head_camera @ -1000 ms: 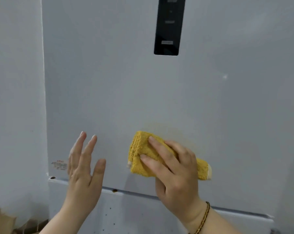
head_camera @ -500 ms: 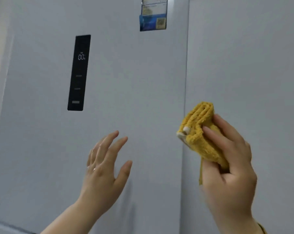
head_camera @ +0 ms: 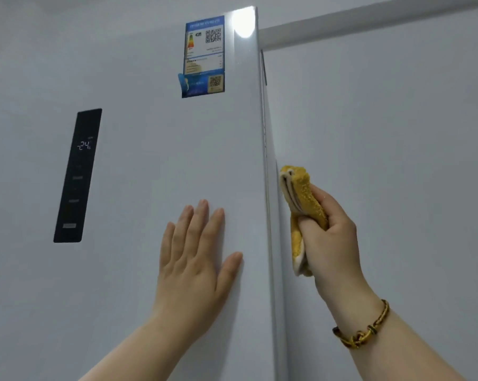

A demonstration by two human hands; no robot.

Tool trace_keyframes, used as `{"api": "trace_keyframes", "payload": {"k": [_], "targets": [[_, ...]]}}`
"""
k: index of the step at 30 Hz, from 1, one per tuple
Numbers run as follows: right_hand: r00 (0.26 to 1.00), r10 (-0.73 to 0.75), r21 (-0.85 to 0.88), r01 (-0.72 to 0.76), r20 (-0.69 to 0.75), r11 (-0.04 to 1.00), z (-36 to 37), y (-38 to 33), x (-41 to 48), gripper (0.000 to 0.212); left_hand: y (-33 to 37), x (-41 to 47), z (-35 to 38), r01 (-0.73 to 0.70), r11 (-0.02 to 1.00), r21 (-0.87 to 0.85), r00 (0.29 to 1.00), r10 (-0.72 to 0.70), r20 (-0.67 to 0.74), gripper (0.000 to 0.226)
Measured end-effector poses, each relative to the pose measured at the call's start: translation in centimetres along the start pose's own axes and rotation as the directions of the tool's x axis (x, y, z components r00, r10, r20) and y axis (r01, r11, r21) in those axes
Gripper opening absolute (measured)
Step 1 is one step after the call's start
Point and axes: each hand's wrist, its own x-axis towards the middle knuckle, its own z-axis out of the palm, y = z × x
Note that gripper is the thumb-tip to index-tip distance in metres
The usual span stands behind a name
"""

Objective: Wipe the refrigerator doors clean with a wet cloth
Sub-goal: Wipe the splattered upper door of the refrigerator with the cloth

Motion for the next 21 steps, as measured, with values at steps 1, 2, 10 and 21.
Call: {"api": "trace_keyframes", "payload": {"k": [1, 2, 10, 21], "targets": [[1.0, 0.005, 0.01, -0.005, 0.002, 1.0, 0.1, 0.5, -0.1, 0.049, -0.1, -0.2, 0.1, 0.0, 1.0, 0.008, 1.0, 0.0, 0.007, 0.061], [1.0, 0.004, 0.023, -0.004, 0.004, 1.0, 0.1, 0.8, -0.1, 0.048, -0.1, -0.2, -0.2, -0.008, 1.0, 0.02, 1.0, 0.008, 0.018, 0.062], [0.993, -0.12, 0.069, 0.121, -0.015, 0.99, 0.6, 1.9, 7.6, 0.052, 0.4, 2.4, -3.1, 0.058, 0.996, -0.063, 0.997, -0.055, 0.055, 0.067], [0.807, -0.518, -0.038, 0.549, 0.284, 0.835, 4.0, -5.4, 24.0, 0.065, 4.4, 4.4, -2.3, 0.297, 0.955, 0.027, 0.951, -0.298, 0.088, 0.066]]}}
